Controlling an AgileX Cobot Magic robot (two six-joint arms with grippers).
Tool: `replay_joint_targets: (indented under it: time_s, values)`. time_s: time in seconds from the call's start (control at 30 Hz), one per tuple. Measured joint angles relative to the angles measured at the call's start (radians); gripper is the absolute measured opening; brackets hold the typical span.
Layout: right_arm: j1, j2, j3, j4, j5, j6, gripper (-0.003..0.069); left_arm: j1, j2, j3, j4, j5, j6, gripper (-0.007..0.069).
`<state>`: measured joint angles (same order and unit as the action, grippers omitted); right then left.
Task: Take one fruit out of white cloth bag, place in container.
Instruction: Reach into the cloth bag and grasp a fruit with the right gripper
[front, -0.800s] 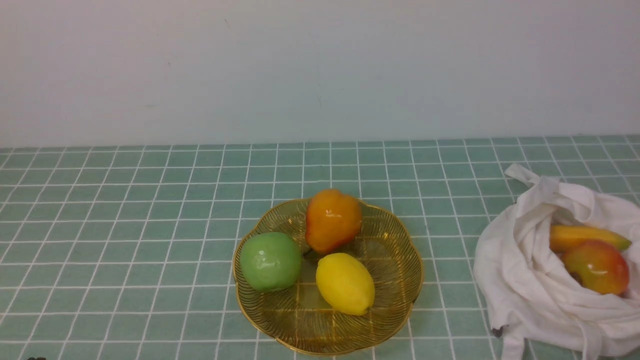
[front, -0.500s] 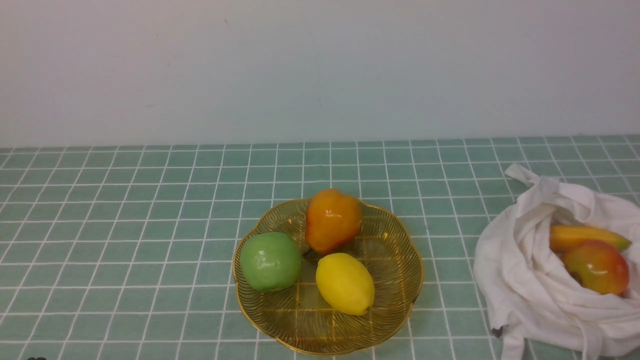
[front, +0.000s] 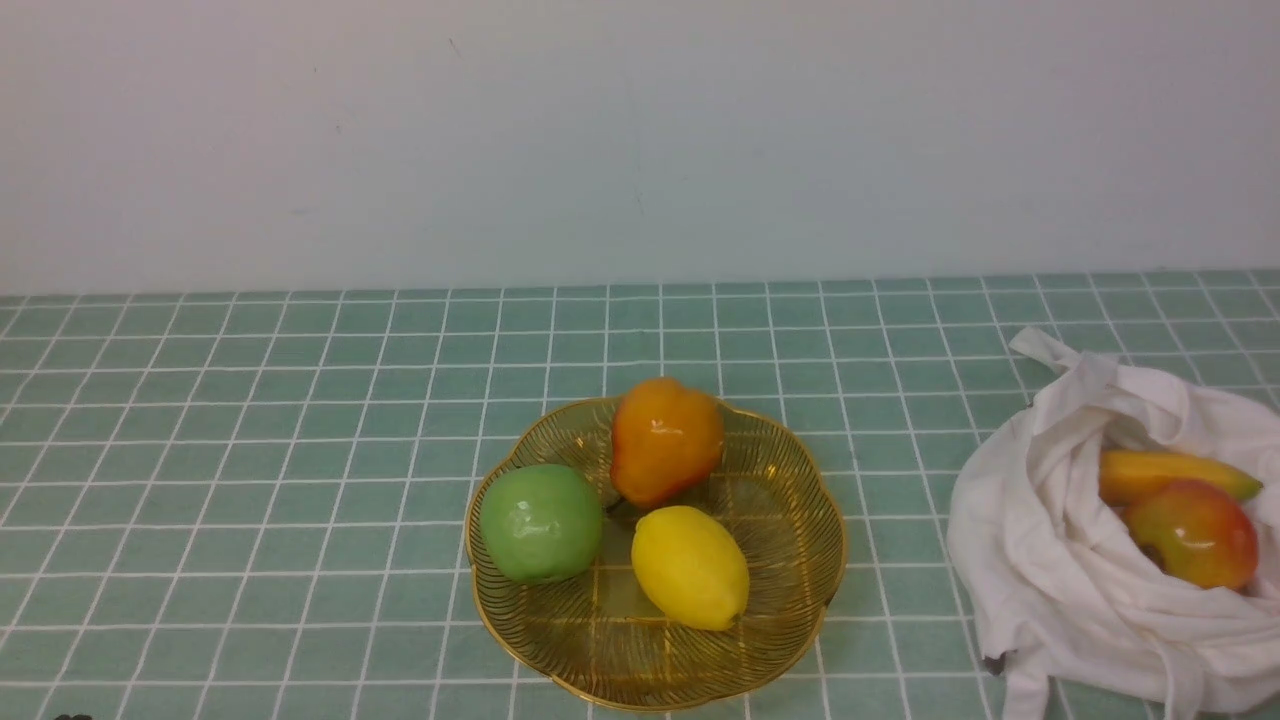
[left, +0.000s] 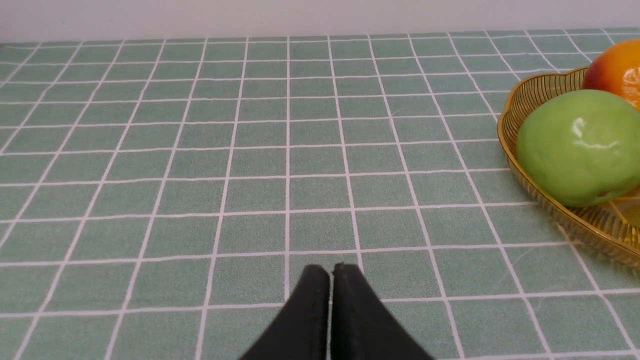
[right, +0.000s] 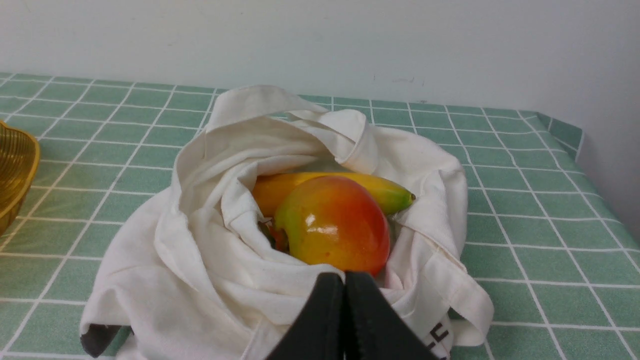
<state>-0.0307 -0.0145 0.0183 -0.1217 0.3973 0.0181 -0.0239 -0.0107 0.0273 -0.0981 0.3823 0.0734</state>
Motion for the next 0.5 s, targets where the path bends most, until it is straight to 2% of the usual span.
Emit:
replay_joint_targets:
  time_s: [0.2,0.33,0.5]
  values:
    - [0.000,0.000,0.001,0.008,-0.009,0.004,-0.0014,0.000,0.000,0.000,0.000,0.000,0.000,-0.0008]
    - [0.000,0.000,0.012,0.122,-0.109,0.062,-0.0014,0.000,0.000,0.000,0.000,0.000,0.000,-0.0008]
    - [0.000,0.000,0.012,0.312,-0.323,0.160,-0.0014,0.000,0.000,0.000,0.000,0.000,0.000,-0.0008]
